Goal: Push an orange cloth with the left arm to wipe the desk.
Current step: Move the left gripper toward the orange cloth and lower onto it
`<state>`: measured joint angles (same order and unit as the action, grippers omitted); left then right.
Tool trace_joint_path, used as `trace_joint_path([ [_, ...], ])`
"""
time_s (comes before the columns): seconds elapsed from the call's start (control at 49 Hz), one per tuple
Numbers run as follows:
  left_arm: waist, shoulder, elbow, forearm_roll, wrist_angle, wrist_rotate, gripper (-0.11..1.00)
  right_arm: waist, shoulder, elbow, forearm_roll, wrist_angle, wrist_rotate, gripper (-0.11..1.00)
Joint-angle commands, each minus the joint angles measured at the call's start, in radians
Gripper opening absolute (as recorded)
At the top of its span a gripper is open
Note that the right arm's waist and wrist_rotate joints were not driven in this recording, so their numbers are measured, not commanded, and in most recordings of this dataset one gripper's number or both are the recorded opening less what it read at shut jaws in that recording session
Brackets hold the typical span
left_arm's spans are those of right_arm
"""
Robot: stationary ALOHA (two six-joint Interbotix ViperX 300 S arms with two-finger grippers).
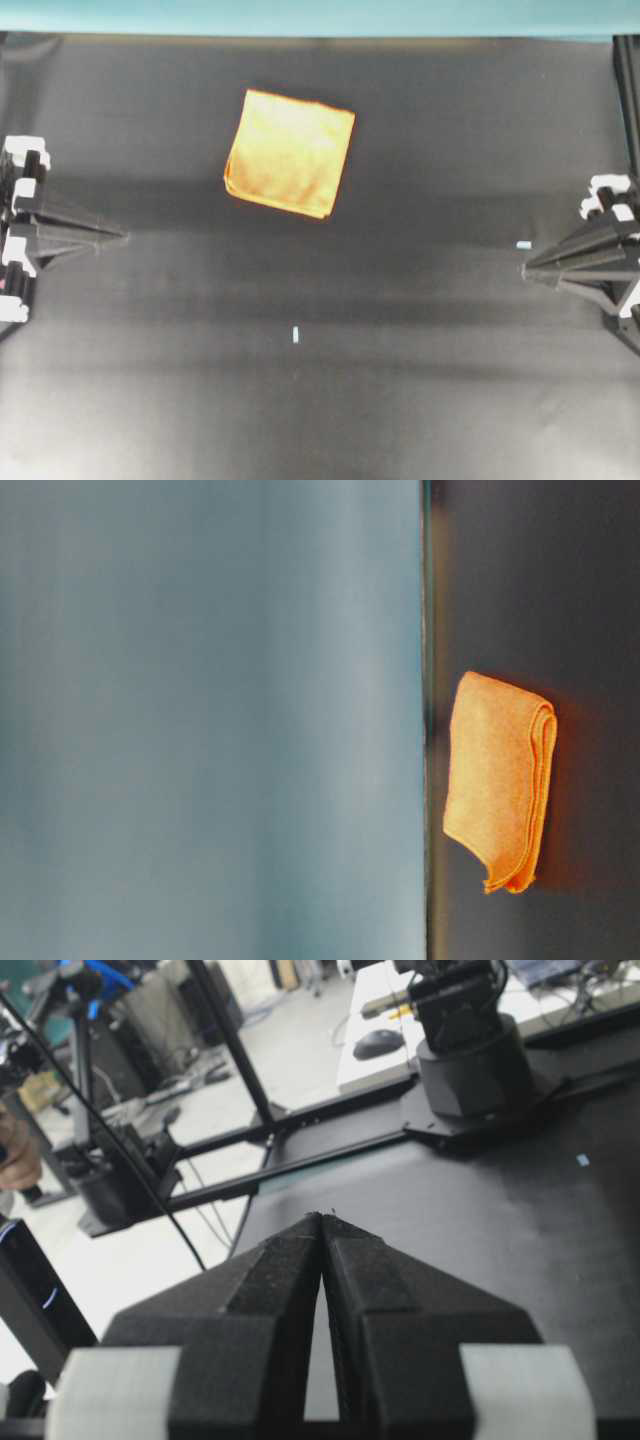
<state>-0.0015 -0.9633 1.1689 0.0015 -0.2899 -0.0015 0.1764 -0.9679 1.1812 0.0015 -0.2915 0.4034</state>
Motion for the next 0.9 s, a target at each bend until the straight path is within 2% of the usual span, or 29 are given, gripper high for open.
trace_joint_path([
  [0.0, 0.080, 0.101, -0.051, 0.035, 0.026, -0.058, 0.06, 0.000, 0.021, -0.009, 0.000, -0.005, 0.000, 0.03],
  [0.082, 0.130, 0.235, -0.109, 0.040, 0.041, -0.121, 0.01, 0.002, 0.048, -0.002, 0.002, 0.040, 0.002, 0.01],
  [0.163, 0.158, 0.357, -0.172, 0.041, 0.048, -0.132, 0.00, 0.002, 0.077, -0.003, 0.000, 0.094, 0.000, 0.00],
  [0.245, 0.184, 0.466, -0.233, 0.043, 0.055, -0.109, 0.00, 0.002, 0.107, -0.005, 0.002, 0.124, 0.002, 0.00],
  [0.469, 0.267, 0.686, -0.357, 0.043, 0.107, 0.032, 0.00, 0.002, 0.133, -0.002, 0.002, 0.158, 0.002, 0.00],
  [0.877, 0.382, 0.945, -0.485, 0.041, -0.006, 0.052, 0.01, 0.002, 0.130, -0.002, 0.002, 0.173, 0.000, 0.00],
])
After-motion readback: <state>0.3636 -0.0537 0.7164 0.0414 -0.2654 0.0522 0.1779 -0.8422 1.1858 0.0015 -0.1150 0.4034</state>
